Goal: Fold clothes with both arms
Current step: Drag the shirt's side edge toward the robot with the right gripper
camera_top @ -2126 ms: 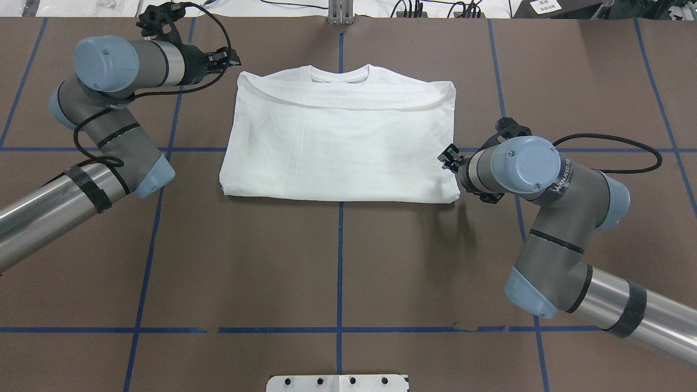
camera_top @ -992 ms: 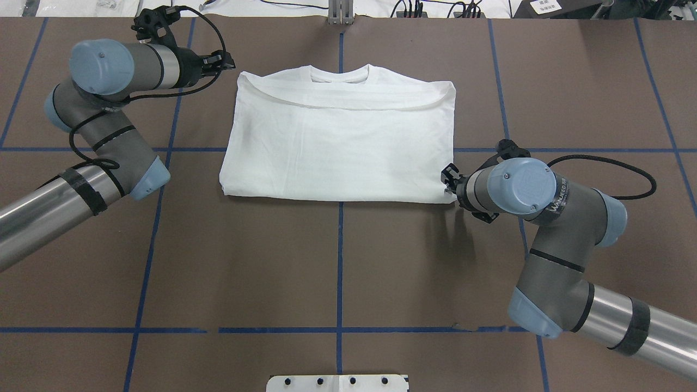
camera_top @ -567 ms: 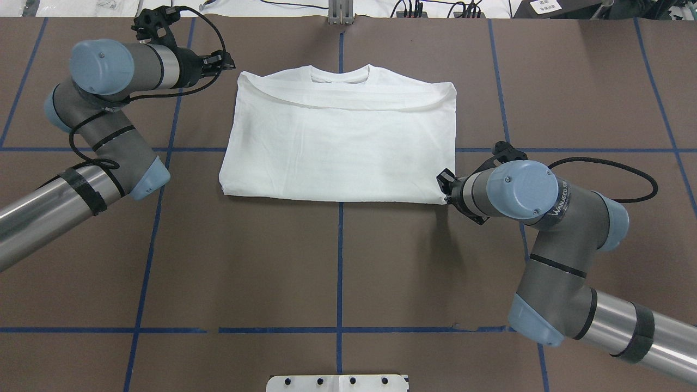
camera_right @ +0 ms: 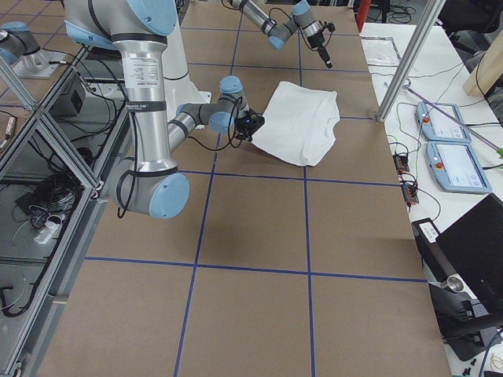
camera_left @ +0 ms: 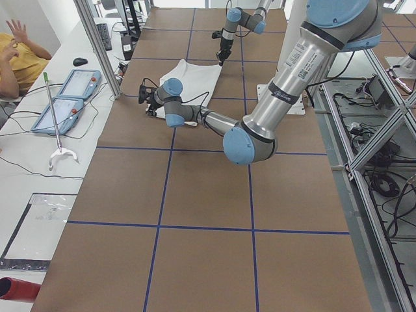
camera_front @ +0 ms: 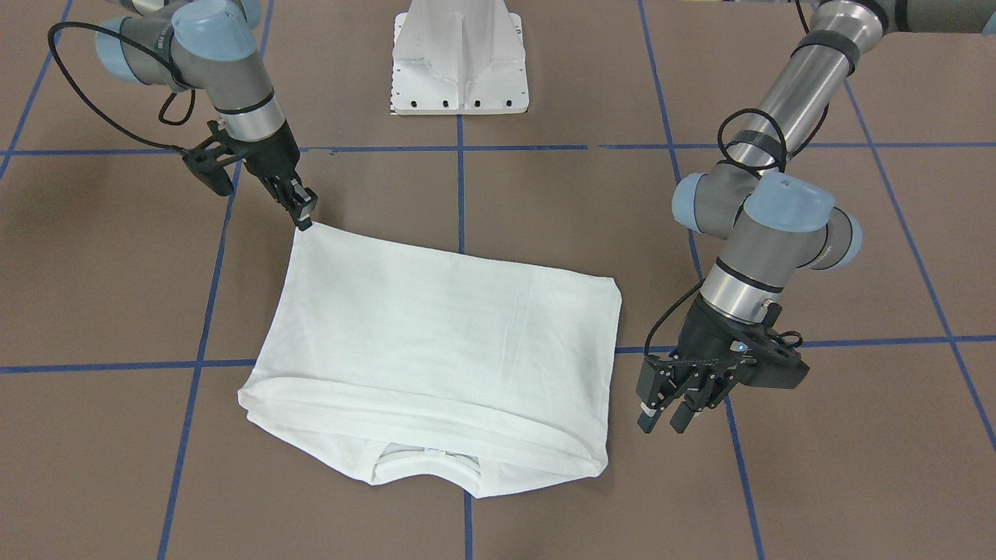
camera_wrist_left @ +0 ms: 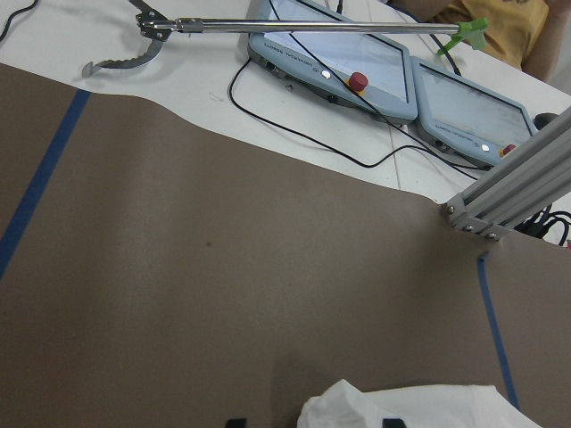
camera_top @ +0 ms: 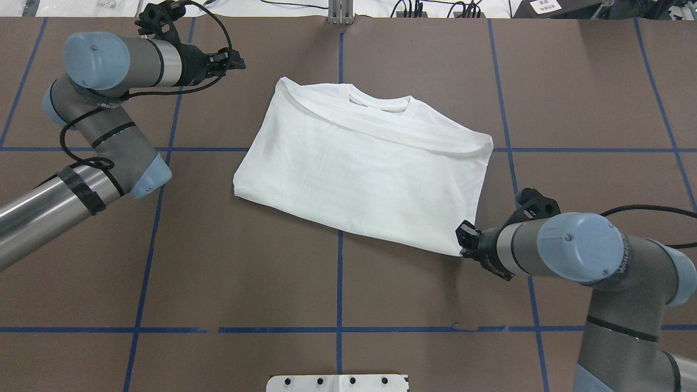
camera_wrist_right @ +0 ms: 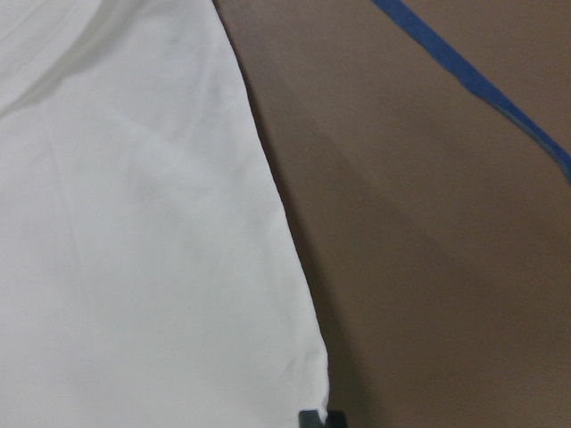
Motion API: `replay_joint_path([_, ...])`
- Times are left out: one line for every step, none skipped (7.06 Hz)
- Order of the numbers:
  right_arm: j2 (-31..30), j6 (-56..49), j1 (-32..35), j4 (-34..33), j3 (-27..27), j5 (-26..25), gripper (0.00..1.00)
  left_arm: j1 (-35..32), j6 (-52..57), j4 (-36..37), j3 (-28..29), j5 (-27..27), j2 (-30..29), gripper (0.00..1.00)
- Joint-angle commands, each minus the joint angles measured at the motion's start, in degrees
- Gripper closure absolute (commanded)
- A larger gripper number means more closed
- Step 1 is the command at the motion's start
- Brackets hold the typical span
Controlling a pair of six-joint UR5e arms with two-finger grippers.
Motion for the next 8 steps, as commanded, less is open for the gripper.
replay_joint_path([-5.96,0.93,-6.72,0.31,6.42,10.92,1.00,0.13,-4.71,0.05,-11.97,-10.46,8.27,0.40])
replay_joint_path([-5.97,1.10,-11.97,0.31,6.78,12.89,1.00,0.13,-7.26,0.13,-16.56,-13.83,10.84,0.22])
replay_joint_path([-6.31,1.28,-15.77,0.31,6.96,12.74,1.00,0.83,-10.16,0.22,-22.78,-16.91,16.00,0.01])
replay_joint_path([-6.75,1.97,-19.03,0.31,7.22,12.39,0.70,2.49,-17.67,0.48,-27.54,-18.51,18.74,0.00])
replay_joint_path([-6.84,3.46,-20.54,0.31,7.31,10.73,0.01,6.33,-20.79,0.49,-30.55,-17.57,21.90,0.00])
replay_joint_path([-6.58,3.65,-19.77,0.23,7.48,10.54,0.00,8.02,-21.43,0.57,-30.66,-16.77,22.46,0.00])
replay_joint_path([-6.32,3.65,-15.93,0.31,7.75,10.54,0.00,11.09,-25.18,0.57,-30.49,-14.76,23.16,0.00])
replay_joint_path([-5.10,3.48,-10.67,0.31,7.75,10.54,0.00,13.82,-26.96,0.66,-29.88,-14.40,22.91,0.01])
